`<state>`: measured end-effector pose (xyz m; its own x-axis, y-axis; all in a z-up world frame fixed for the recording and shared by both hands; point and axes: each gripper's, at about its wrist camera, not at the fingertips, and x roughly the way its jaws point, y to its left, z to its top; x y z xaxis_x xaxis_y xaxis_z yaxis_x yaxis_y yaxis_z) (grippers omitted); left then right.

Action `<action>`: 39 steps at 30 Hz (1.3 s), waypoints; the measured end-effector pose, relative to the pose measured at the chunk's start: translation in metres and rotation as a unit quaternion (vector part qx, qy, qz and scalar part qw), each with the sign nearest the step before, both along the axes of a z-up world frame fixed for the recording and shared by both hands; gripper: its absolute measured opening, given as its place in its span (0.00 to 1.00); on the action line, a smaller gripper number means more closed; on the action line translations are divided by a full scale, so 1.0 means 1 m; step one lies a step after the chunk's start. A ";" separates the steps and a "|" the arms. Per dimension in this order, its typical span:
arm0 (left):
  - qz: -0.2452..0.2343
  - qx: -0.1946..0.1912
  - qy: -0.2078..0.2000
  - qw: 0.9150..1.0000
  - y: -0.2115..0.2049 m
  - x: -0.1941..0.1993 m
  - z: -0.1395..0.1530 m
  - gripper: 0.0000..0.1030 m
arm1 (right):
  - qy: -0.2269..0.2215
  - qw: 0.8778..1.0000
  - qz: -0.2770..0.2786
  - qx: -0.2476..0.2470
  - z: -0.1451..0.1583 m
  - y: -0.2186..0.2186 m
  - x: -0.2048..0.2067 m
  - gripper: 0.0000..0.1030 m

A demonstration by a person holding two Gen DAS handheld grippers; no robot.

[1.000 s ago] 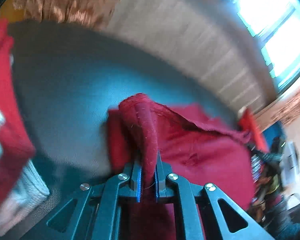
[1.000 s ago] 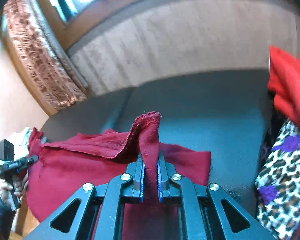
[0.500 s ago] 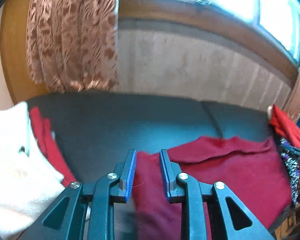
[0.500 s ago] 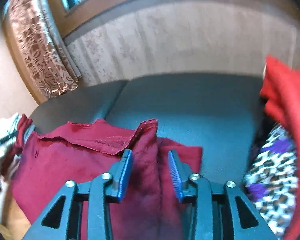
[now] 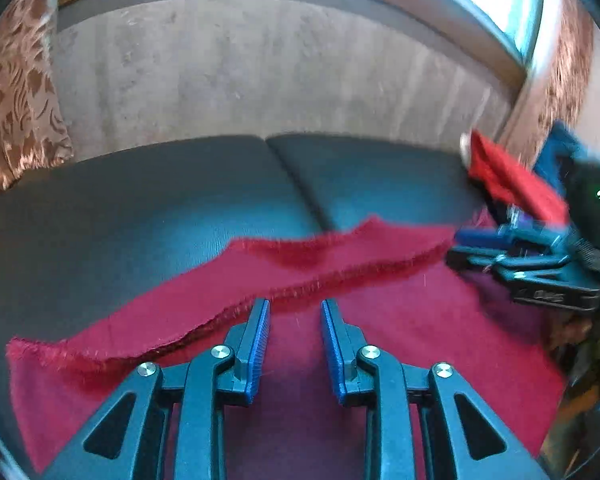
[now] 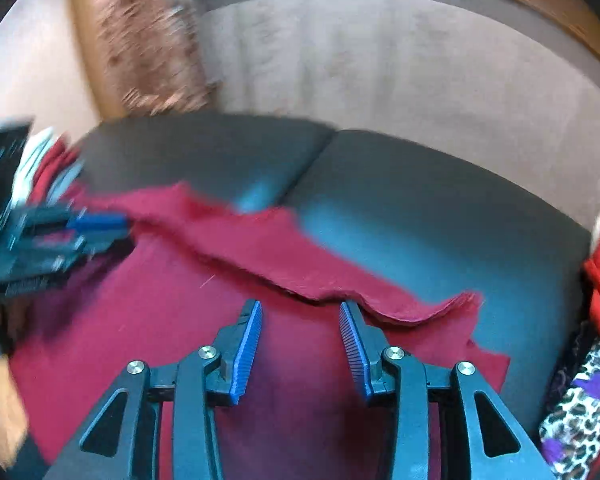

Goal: Fold clothes

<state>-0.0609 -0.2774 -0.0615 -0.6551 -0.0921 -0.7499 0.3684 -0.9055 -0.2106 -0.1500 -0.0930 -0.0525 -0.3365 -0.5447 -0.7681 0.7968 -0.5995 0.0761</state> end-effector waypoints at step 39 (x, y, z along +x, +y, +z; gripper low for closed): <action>-0.178 0.012 0.039 0.983 0.135 -0.046 0.030 0.18 | -0.210 0.957 0.091 -0.178 -0.021 0.187 0.060 0.77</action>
